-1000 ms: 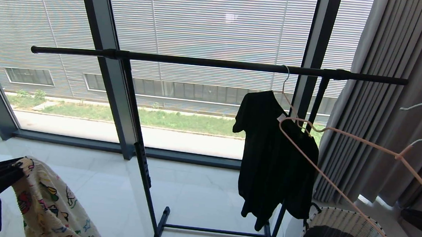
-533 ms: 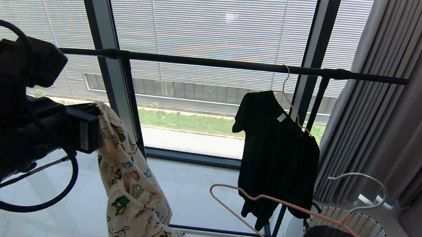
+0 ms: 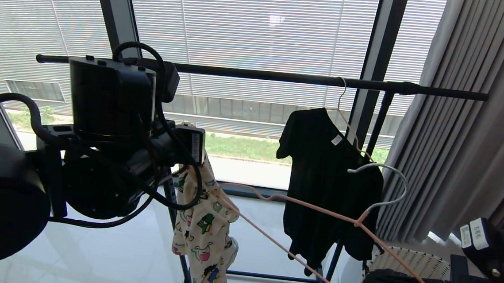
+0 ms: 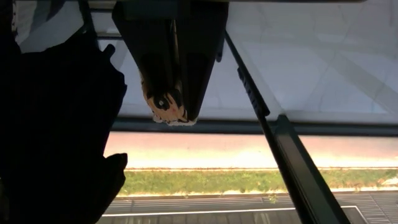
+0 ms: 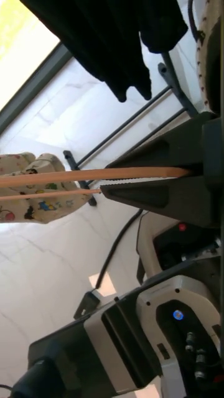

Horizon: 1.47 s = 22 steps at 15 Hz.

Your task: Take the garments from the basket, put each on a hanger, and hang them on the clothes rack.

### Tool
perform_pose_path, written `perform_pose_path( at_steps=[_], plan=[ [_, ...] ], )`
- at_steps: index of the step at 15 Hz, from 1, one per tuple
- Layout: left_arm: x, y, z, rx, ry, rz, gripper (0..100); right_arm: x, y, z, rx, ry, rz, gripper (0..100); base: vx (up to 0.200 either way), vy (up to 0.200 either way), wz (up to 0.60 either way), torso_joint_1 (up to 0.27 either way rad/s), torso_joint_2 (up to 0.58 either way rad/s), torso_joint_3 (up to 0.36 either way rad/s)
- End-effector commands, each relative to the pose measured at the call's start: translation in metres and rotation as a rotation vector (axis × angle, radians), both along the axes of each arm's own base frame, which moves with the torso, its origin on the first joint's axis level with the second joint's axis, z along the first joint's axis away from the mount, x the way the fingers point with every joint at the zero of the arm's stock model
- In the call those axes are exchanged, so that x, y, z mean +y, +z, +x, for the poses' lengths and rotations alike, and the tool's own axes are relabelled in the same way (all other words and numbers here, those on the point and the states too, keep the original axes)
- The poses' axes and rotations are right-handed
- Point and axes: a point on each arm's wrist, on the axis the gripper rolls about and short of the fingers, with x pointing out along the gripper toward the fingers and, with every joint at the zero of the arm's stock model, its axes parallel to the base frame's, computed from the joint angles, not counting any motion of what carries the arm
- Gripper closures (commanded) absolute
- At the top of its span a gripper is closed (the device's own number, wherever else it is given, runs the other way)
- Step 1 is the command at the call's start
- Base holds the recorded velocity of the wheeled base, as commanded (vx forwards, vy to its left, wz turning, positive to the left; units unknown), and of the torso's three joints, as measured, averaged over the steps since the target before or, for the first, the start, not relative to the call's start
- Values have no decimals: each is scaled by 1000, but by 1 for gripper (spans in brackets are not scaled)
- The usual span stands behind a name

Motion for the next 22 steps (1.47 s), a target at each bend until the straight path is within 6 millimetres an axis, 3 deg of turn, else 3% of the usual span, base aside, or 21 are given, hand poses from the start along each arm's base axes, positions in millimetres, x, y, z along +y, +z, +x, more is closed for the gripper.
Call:
perform_pose_path(
  at_steps=[1,11,15,20,22],
  plan=[
    [-6,-9,7,24,0,17,100,15,-5,16,42,-5,-13,100,0,0,0,0,0,0],
    [-9,-9,12,18,28,18,100,43,11,37,21,17,33,100,0,0,0,0,0,0],
    [-9,-5,9,9,23,3,100,59,5,46,17,3,35,100,0,0,0,0,0,0],
    [-4,5,2,-18,28,-37,100,97,3,69,3,-57,89,100,0,0,0,0,0,0],
    [-13,6,-6,-21,-13,-45,100,118,6,72,3,-44,106,100,0,0,0,0,0,0]
  ],
)
